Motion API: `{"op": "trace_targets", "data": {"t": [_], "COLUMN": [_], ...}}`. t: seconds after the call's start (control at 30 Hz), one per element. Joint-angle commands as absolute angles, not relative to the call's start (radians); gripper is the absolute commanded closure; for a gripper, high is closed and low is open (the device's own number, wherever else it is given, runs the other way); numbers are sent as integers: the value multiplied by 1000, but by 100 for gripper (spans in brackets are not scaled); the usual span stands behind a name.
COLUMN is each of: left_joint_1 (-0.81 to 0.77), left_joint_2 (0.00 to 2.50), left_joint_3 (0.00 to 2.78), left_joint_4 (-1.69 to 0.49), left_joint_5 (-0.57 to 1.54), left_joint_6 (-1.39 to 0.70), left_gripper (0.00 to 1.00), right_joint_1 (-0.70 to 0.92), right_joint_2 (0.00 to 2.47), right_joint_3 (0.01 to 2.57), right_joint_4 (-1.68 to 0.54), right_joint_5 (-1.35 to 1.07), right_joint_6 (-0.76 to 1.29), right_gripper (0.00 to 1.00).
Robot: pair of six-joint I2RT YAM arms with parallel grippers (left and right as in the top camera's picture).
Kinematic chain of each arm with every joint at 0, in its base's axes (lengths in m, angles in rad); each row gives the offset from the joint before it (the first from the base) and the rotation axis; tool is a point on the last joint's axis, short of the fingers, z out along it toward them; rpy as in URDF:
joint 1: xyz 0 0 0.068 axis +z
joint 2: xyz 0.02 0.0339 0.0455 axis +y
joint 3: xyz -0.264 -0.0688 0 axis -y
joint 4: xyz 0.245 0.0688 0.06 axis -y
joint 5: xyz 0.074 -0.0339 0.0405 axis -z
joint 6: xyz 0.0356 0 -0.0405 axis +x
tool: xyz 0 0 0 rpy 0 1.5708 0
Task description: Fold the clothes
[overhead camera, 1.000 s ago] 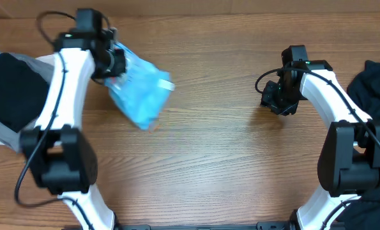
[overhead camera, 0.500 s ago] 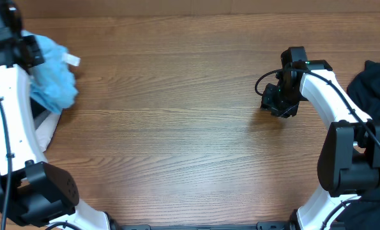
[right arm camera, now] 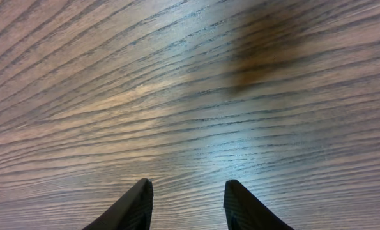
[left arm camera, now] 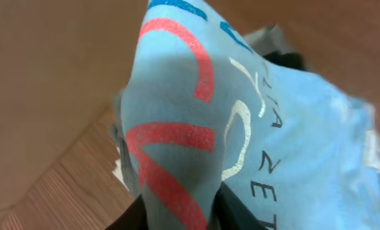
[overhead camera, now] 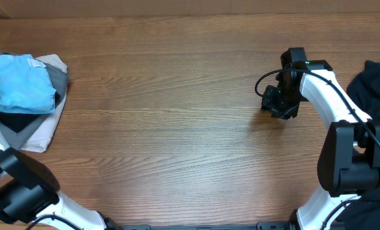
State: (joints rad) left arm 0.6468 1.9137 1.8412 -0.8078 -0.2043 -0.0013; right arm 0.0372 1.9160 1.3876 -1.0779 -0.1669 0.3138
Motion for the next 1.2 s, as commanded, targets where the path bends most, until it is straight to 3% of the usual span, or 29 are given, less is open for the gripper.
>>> {"op": "trace_targets", "data": {"t": [0.0, 0.03, 0.3, 0.4, 0.47, 0.57, 0.6, 0.8, 0.93, 1.17], "left_joint_1": [690, 698, 724, 720, 709, 649, 617, 294, 94, -62], "left_joint_2": [1967, 1970, 1919, 1874, 1848, 1820, 1817, 1827, 1848, 1859], "left_joint_3": [1869, 1869, 1882, 1882, 1882, 1882, 1882, 1882, 1882, 1882], "left_joint_4": [-822, -823, -807, -807, -811, -836, -842, -904, -995, -1401], "left_joint_5": [-152, -152, -113, 26, 139, 192, 192, 170, 158, 159], "left_joint_6": [-9, -22, -53, -52, -53, -51, -41, -21, -22, -53], "left_gripper": [27, 2, 0, 0, 0, 0, 0, 0, 0, 0], "right_joint_1": [35, 35, 35, 35, 35, 35, 35, 35, 35, 35], "right_joint_2": [1892, 1892, 1892, 1892, 1892, 1892, 1892, 1892, 1891, 1852], "right_joint_3": [1409, 1409, 1409, 1409, 1409, 1409, 1409, 1409, 1412, 1584], "right_joint_4": [-1087, -1092, -1102, -1102, -1100, -1072, -1056, -876, -849, -1115], "right_joint_5": [-158, -158, -158, -158, -159, -220, -250, -318, -346, -191], "right_joint_6": [310, 310, 310, 310, 310, 310, 309, 305, 178, 178], "right_gripper": [60, 60, 60, 56, 43, 2, 0, 0, 0, 0]}}
